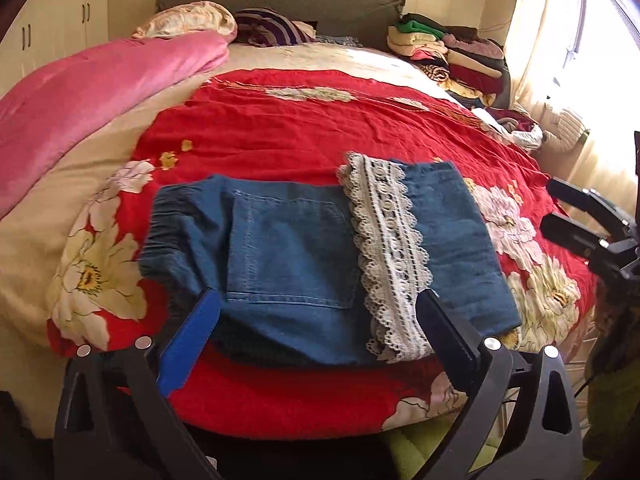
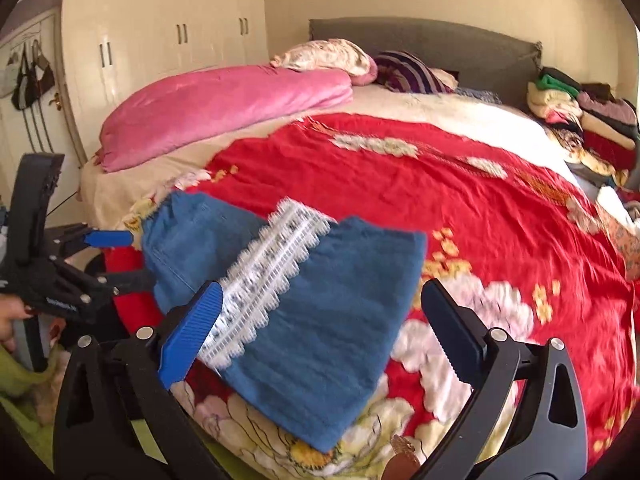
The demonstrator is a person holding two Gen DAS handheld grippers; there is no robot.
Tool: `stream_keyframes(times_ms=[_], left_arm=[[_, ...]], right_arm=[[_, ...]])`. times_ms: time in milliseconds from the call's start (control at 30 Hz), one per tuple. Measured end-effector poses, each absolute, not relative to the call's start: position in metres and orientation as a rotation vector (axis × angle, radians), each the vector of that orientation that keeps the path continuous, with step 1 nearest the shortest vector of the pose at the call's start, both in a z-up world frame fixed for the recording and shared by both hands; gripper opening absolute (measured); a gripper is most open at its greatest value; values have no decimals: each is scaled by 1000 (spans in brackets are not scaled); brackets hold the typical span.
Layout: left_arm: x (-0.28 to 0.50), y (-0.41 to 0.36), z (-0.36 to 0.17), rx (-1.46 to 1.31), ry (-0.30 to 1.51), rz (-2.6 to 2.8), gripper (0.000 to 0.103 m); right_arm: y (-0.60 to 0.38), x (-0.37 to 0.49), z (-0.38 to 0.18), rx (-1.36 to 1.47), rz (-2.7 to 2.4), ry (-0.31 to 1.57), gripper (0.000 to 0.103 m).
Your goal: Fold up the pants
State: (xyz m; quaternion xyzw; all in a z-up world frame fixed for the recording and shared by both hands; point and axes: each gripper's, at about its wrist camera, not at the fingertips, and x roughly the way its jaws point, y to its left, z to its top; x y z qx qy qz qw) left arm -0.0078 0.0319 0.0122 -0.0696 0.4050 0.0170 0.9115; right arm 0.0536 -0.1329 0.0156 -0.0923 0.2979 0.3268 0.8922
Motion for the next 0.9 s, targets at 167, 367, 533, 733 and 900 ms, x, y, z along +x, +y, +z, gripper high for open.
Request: stream_keyframes(times_ms=[167,367,533,733,900], left_arm=[[-13,47,16,-153,823,73,98],[-17,71,12,-206,826,101,98],[-18,95,1,-271,841,131,98],[-23,130,-11,-385,838,165,98],[-23,143,-20,-452,826,137,97]], right_arm=[[-105,60,31,-212,734,605,94],[-62,66,38,-270,805,605,94],[-23,77,37,-309,881,638,94],[16,89,33,-353,957,678,94],[47,102,25,-390,1013,730,94]])
